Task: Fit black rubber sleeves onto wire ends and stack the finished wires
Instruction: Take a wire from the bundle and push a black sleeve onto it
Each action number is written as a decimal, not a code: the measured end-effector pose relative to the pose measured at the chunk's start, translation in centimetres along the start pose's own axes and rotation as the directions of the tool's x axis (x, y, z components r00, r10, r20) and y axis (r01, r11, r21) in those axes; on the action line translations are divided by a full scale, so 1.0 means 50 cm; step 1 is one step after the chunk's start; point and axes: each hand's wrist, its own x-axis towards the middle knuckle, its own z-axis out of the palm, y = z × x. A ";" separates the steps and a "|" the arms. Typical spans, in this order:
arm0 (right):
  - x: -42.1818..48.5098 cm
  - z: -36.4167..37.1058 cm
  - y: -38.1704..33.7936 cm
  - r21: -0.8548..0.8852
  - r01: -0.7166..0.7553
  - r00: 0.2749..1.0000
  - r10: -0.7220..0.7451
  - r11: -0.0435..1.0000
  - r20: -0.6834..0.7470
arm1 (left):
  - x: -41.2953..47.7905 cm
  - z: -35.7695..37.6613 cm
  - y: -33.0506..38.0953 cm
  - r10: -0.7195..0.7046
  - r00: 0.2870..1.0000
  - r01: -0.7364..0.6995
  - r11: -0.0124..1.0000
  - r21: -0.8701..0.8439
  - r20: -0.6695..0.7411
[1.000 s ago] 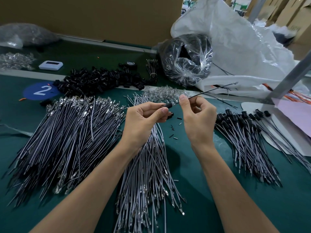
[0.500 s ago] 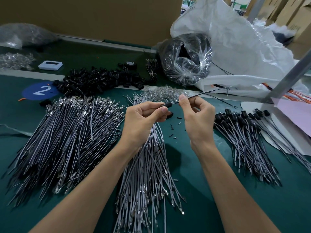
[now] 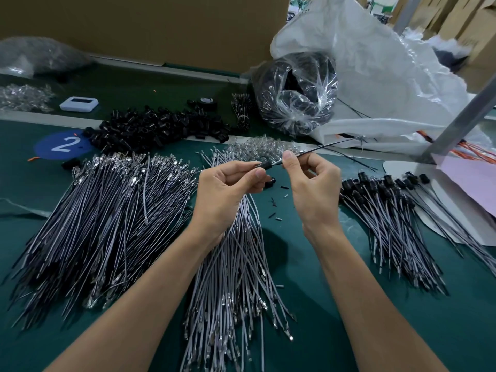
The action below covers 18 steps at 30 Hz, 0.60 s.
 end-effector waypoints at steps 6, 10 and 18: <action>0.003 -0.003 -0.001 0.060 -0.038 0.999 0.037 0.997 0.010 | 0.000 0.000 -0.001 0.002 1.000 -0.002 1.000 0.011 0.014; 0.001 0.000 -0.002 0.044 -0.027 1.000 0.027 0.999 -0.005 | 0.001 -0.002 -0.002 0.013 1.000 -0.013 1.000 0.017 0.022; 0.000 0.000 -0.001 0.061 -0.043 0.999 0.044 0.997 -0.021 | -0.001 -0.001 -0.004 0.010 0.999 -0.010 1.000 0.008 0.036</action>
